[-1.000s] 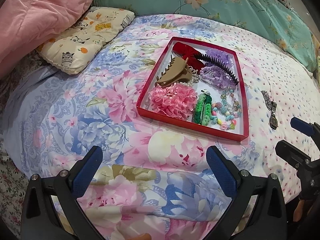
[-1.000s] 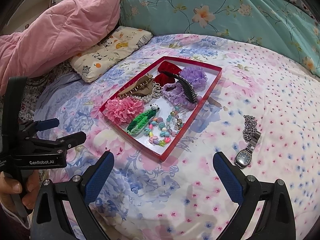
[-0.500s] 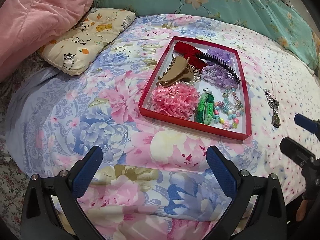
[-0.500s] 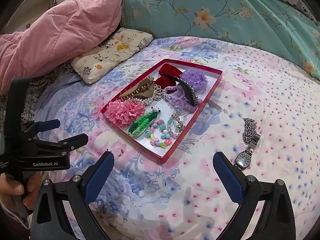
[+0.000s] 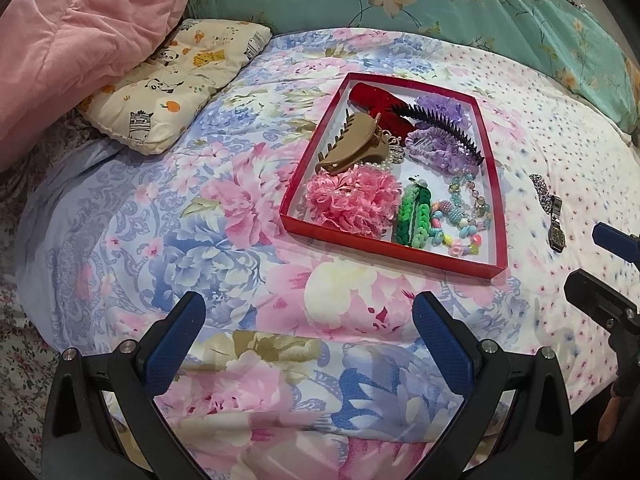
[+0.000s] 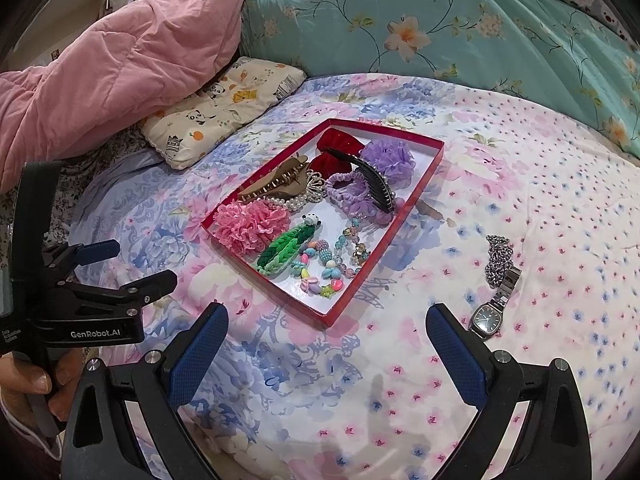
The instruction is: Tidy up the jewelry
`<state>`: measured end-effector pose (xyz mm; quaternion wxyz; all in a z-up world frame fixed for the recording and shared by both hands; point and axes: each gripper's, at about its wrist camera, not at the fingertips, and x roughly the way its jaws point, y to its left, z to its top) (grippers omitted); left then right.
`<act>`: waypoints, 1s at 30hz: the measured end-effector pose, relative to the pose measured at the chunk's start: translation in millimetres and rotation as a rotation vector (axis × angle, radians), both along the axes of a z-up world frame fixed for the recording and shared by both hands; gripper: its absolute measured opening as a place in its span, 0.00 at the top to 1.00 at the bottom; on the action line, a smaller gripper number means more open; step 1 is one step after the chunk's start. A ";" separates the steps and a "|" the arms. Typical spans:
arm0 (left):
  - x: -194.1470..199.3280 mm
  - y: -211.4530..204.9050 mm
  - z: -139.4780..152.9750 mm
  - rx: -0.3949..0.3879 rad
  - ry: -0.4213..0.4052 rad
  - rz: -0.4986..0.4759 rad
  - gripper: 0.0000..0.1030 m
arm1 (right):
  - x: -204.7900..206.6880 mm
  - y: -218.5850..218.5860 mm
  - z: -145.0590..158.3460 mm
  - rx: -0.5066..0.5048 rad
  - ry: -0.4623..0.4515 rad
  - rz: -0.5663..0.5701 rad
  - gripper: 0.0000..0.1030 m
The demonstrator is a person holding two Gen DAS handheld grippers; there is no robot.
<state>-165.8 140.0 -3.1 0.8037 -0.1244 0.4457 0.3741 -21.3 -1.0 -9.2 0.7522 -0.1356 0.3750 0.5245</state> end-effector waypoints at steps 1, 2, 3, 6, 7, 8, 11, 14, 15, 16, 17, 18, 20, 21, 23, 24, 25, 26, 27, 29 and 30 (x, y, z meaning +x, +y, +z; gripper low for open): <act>0.2 0.0 -0.1 0.003 0.001 0.000 0.00 | 0.1 0.0 0.0 0.000 -0.001 0.000 0.03; 0.1 0.1 0.4 0.004 0.001 -0.001 0.00 | 0.3 0.0 0.0 -0.001 -0.001 0.001 0.03; -0.5 1.1 0.6 0.004 0.001 -0.003 0.00 | 0.2 0.0 0.0 -0.001 -0.002 0.001 0.03; -0.8 0.9 0.7 0.007 0.001 0.000 0.00 | 0.2 -0.3 0.2 0.002 0.001 0.002 0.03; -1.4 1.1 1.1 0.008 0.001 0.001 0.00 | 0.0 -0.4 0.3 0.003 0.000 0.002 0.03; -1.9 2.3 1.4 0.010 0.000 0.004 0.00 | -0.6 -0.2 0.6 0.005 0.000 0.002 0.03; -3.1 1.9 1.3 0.008 -0.002 0.004 0.00 | -2.0 0.1 1.9 0.009 -0.002 0.001 0.03; -2.8 2.9 1.3 0.006 -0.001 0.002 0.00 | -1.9 0.5 2.1 0.011 0.003 0.000 0.03; -2.5 2.5 1.3 0.008 0.000 0.002 0.00 | -1.8 0.6 2.1 0.011 0.004 0.000 0.03; -2.4 1.7 1.3 0.009 0.000 0.003 0.00 | -1.8 0.9 2.4 0.011 0.004 0.000 0.03; -2.2 1.5 1.0 0.008 0.000 0.003 0.00 | -2.0 1.1 2.6 0.011 0.004 0.001 0.03; -2.3 1.6 0.9 0.006 0.000 0.003 0.00 | -2.1 1.4 2.7 0.011 0.003 0.001 0.03; -2.4 1.2 1.1 0.008 0.000 0.005 0.00 | -1.8 0.6 2.6 0.013 0.002 0.001 0.03; -2.3 1.5 1.0 0.008 0.001 0.004 0.00 | -1.6 0.5 2.2 0.013 0.004 0.001 0.03; -1.8 1.3 0.8 0.004 0.001 0.005 0.00 | -1.4 0.8 1.4 0.013 0.004 0.000 0.03; -2.1 2.2 1.1 0.004 0.002 0.005 0.00 | -1.5 1.1 1.5 0.012 0.005 0.000 0.03; -2.0 2.2 1.2 0.004 0.002 0.004 0.00 | -1.3 0.5 1.7 0.012 0.005 0.000 0.03; -2.3 2.5 1.2 0.004 0.001 0.004 0.00 | -1.3 0.5 1.7 0.013 0.006 0.000 0.03; -2.0 1.5 0.8 0.004 0.001 0.006 0.00 | -1.1 0.3 1.7 0.013 0.004 0.001 0.03; -1.4 0.6 0.4 0.005 0.001 0.004 0.00 | -0.8 0.3 1.6 0.011 0.005 0.001 0.03; -1.4 1.0 0.4 0.006 0.002 0.004 0.00 | -0.8 0.8 1.3 0.010 0.005 0.001 0.03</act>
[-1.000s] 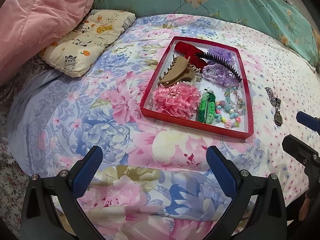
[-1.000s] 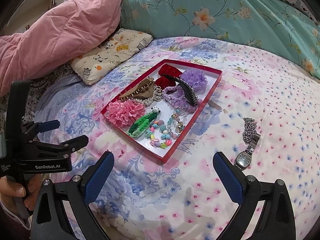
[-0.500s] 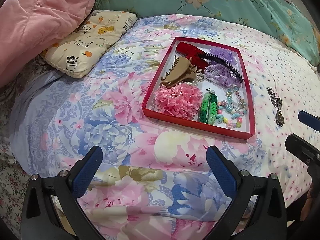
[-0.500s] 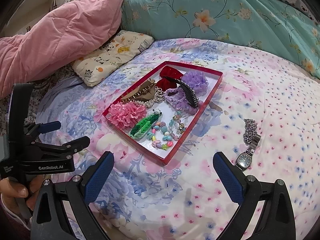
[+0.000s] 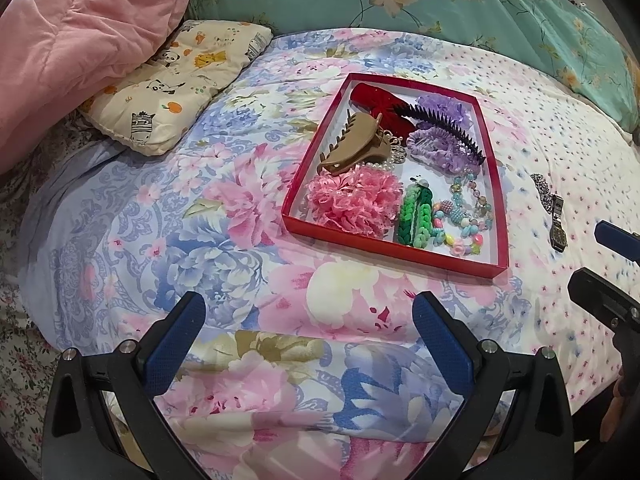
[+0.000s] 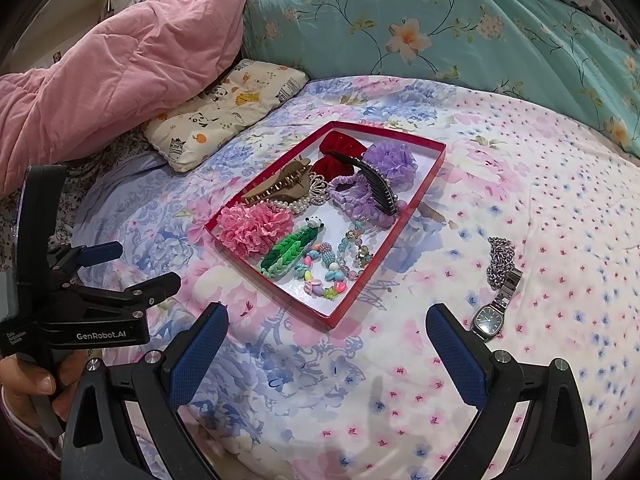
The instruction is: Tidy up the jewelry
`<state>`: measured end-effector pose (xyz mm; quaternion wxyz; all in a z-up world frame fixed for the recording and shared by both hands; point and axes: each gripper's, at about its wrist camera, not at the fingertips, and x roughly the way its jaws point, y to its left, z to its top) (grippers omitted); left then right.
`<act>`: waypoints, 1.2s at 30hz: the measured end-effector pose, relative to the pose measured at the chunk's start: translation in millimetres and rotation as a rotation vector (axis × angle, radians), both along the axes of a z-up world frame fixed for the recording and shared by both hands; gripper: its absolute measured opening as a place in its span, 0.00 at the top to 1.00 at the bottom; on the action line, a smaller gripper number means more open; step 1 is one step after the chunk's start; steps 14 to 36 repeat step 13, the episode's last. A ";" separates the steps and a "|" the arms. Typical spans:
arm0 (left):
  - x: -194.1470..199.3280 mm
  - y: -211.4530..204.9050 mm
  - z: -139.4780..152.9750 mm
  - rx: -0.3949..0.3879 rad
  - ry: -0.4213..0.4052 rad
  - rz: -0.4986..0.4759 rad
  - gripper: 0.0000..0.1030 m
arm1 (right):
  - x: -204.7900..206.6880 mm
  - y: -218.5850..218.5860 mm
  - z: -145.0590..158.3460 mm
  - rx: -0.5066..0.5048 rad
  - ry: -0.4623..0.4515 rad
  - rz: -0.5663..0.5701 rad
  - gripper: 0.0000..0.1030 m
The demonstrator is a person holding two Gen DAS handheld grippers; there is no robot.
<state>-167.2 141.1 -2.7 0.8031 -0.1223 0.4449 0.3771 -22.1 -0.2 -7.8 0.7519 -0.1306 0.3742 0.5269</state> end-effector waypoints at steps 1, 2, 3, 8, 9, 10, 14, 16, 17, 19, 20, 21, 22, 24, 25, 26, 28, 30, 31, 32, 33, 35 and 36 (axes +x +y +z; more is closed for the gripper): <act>0.2 -0.1 -0.1 0.001 0.001 -0.001 0.00 | -0.1 -0.3 0.1 0.002 0.001 0.000 0.03; 0.3 -0.5 0.1 0.000 0.000 -0.001 0.00 | -0.1 -0.7 -0.1 0.002 0.003 0.000 0.03; 0.1 0.3 0.1 0.000 -0.001 0.000 0.00 | -0.2 -0.7 0.1 0.001 0.002 -0.002 0.03; 0.4 -0.1 0.1 0.000 -0.001 -0.001 0.00 | 1.3 -1.0 -0.6 0.004 -0.002 -0.004 0.03; 0.6 0.0 0.0 -0.001 -0.001 -0.002 0.00 | 2.0 -0.7 -1.2 0.004 0.002 -0.007 0.03; 1.6 -0.7 0.1 0.000 -0.003 -0.005 0.00 | 2.9 -1.1 -1.5 0.006 0.007 -0.008 0.03; 5.6 -2.0 0.6 0.003 -0.007 -0.018 0.00 | 5.0 0.1 -2.9 0.008 0.020 -0.012 0.03; 5.6 -2.0 0.6 0.003 -0.007 -0.018 0.00 | 5.0 0.1 -2.9 0.008 0.020 -0.012 0.03; 5.6 -2.0 0.6 0.003 -0.007 -0.018 0.00 | 5.0 0.1 -2.9 0.008 0.020 -0.012 0.03; 5.6 -2.0 0.6 0.003 -0.007 -0.018 0.00 | 5.0 0.1 -2.9 0.008 0.020 -0.012 0.03; 5.6 -2.0 0.6 0.003 -0.007 -0.018 0.00 | 5.0 0.1 -2.9 0.008 0.020 -0.012 0.03; 5.6 -2.0 0.6 0.003 -0.007 -0.018 0.00 | 5.0 0.1 -2.9 0.008 0.020 -0.012 0.03; 5.6 -2.0 0.6 0.003 -0.007 -0.018 0.00 | 5.0 0.1 -2.9 0.008 0.020 -0.012 0.03; 5.6 -2.0 0.6 0.003 -0.007 -0.018 0.00 | 5.0 0.1 -2.9 0.008 0.020 -0.012 0.03; 5.6 -2.0 0.6 0.003 -0.007 -0.018 0.00 | 5.0 0.1 -2.9 0.008 0.020 -0.012 0.03; 5.6 -2.0 0.6 0.003 -0.007 -0.018 0.00 | 5.0 0.1 -2.9 0.008 0.020 -0.012 0.03; 5.6 -2.0 0.6 0.003 -0.007 -0.018 0.00 | 5.0 0.1 -2.9 0.008 0.020 -0.012 0.03; 5.6 -2.0 0.6 0.003 -0.007 -0.018 0.00 | 5.0 0.1 -2.9 0.008 0.020 -0.012 0.03; 5.6 -2.0 0.6 0.003 -0.007 -0.018 0.00 | 5.0 0.1 -2.9 0.008 0.020 -0.012 0.03; 5.6 -2.0 0.6 0.003 -0.007 -0.018 0.00 | 5.0 0.1 -2.9 0.008 0.020 -0.012 0.03; 5.6 -2.0 0.6 0.003 -0.007 -0.018 0.00 | 5.0 0.1 -2.9 0.008 0.020 -0.012 0.03; 5.6 -2.0 0.6 0.003 -0.007 -0.018 0.00 | 5.0 0.1 -2.9 0.008 0.020 -0.012 0.03; 5.6 -2.0 0.6 0.003 -0.007 -0.018 0.00 | 5.0 0.1 -2.9 0.008 0.020 -0.012 0.03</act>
